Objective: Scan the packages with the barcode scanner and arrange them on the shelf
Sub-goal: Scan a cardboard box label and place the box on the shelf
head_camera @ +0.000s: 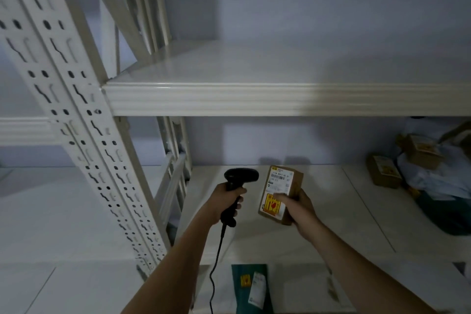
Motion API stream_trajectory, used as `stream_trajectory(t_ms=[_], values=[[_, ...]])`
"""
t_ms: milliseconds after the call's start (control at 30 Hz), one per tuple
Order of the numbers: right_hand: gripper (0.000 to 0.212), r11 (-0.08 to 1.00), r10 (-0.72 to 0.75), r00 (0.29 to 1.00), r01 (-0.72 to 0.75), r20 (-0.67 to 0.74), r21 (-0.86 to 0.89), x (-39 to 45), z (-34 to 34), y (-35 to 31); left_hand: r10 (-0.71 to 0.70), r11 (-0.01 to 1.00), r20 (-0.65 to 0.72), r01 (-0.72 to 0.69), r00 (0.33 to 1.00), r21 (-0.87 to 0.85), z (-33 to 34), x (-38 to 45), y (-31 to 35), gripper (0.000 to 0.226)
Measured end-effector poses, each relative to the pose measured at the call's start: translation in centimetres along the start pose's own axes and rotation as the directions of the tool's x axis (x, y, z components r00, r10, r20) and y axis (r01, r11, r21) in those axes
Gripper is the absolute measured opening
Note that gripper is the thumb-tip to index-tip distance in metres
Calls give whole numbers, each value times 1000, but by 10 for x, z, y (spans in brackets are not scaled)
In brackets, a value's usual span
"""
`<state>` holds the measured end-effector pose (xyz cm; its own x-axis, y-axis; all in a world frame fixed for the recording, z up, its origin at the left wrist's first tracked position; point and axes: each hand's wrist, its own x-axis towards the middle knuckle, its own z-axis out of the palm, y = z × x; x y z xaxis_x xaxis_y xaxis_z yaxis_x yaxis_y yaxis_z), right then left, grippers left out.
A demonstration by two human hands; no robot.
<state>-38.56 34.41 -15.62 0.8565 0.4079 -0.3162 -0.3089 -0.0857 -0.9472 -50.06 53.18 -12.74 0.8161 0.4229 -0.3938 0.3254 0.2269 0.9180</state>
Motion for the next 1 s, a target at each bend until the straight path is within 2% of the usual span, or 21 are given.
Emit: stream_trajectory(t_ms=[200,333,500,1000], values=[[44,990,-115,991,109,-62,-92,-7,-3,-9,110,992,-71,-105,991,68,25,-15,20,11],[49,984,-154,982,142,-107,-110,-3,-7,-14,129,986,-66,-121,989,116,39,-22,27,13],[48,976,-202,974,193,-98,-98,-4,-8,-15,154,981,-65,-145,986,132,51,-30,34,13],[47,979,-196,979,191,-63,-78,2,-12,-17,136,980,-96,-120,986,157,59,-29,32,10]])
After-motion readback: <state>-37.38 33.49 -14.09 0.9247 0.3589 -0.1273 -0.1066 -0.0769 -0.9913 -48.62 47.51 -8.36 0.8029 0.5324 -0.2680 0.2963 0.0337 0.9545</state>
